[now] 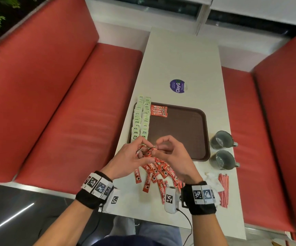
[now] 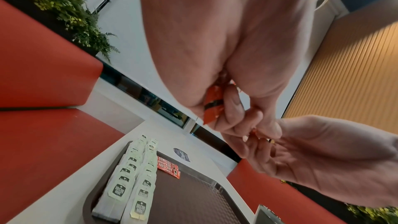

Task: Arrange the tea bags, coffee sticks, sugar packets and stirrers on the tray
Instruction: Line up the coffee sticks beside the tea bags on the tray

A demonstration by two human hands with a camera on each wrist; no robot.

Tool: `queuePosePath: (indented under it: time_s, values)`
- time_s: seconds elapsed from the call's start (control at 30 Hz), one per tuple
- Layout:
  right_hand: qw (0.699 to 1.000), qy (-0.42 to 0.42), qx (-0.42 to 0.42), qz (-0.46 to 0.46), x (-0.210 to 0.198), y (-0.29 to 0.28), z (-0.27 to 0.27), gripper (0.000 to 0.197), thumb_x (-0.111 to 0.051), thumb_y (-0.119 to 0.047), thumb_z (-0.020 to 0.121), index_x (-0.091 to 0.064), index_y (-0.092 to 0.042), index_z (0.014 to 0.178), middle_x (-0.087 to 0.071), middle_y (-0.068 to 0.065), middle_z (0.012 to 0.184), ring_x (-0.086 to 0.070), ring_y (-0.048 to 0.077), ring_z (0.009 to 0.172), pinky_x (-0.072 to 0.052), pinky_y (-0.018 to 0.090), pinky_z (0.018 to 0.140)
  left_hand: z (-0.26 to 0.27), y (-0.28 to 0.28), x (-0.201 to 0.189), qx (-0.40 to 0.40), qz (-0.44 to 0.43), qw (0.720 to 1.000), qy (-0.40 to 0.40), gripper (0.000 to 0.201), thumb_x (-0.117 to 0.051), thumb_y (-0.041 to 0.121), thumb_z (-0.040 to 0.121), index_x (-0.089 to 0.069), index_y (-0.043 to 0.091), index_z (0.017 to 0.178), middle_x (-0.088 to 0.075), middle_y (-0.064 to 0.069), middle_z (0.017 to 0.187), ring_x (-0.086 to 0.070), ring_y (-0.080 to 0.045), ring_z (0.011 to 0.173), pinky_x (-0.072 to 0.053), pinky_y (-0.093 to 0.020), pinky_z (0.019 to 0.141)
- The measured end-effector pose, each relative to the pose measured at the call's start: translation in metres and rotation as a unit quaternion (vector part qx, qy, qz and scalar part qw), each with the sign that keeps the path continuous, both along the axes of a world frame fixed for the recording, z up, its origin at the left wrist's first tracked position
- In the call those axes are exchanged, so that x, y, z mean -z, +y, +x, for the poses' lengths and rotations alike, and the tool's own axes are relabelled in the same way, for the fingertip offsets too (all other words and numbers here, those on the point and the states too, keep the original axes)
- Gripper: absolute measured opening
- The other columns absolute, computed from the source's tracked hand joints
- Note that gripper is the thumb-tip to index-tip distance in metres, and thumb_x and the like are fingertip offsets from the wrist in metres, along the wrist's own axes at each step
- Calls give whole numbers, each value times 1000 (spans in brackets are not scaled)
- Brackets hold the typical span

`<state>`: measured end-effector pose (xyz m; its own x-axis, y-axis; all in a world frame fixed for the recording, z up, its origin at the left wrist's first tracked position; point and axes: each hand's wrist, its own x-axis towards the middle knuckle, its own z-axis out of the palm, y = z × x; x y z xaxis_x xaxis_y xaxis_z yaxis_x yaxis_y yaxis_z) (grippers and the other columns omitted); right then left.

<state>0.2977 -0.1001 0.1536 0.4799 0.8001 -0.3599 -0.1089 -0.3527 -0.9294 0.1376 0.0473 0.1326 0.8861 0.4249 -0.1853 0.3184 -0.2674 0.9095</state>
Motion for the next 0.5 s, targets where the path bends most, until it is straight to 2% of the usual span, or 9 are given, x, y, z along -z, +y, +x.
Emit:
queuePosePath:
  time_s: [0.07,0.13,0.23,0.27,0.33,0.4,0.5]
  values:
    - [1000,-15,0,-12,-2,-2,2,32,-86,-10,93,-67,-15,119,-83,7,106,-80,24,102,-62,42,95,0,1,-2,-3,-12,1000,-8,41,-90,43,87,-64,40,119,-76,8,99,-57,-2,67,-50,-19,71]
    - [999,-40,1,-31,-3,-2,2,25,-83,-12,97,-67,-19,116,-83,2,103,-79,19,99,-60,42,92,1,0,-3,-11,-17,1000,-16,38,-90,40,88,-67,38,119,-79,7,101,-59,-2,65,-52,-19,72]
    - [996,-77,-3,-44,-3,0,0,18,-81,-18,99,-68,-23,110,-83,-3,102,-78,12,100,-59,42,95,4,-4,-4,-34,10,999,-38,26,-84,30,95,-70,33,117,-79,8,91,-60,-6,63,-54,-23,68]
    - [995,-88,-10,-45,-3,1,0,16,-80,-19,99,-68,-24,109,-83,-4,101,-78,11,99,-60,40,94,5,-4,-4,-47,19,998,-46,21,-82,28,97,-72,32,114,-77,8,87,-61,-11,64,-53,-24,67]
    - [993,-108,-26,-49,-4,3,-2,11,-76,-19,101,-69,-25,107,-82,-5,98,-77,9,96,-60,36,90,7,-4,-6,-67,41,995,-64,10,-77,26,101,-75,30,109,-74,9,85,-64,-12,71,-49,-21,67]
    - [990,-120,-44,-52,-5,5,-3,8,-69,-19,105,-70,-27,106,-80,-5,93,-76,10,90,-60,37,88,8,-3,-9,-76,56,992,-84,5,-72,23,104,-76,25,105,-74,11,90,-68,-13,86,-49,-16,73]
    - [986,-148,-59,-48,-4,4,-4,17,-61,-20,109,-71,-32,104,-76,-7,89,-69,7,80,-58,39,83,9,-2,-9,-84,42,991,-94,4,-72,21,104,-76,23,104,-74,12,93,-69,-13,92,-50,-16,78]
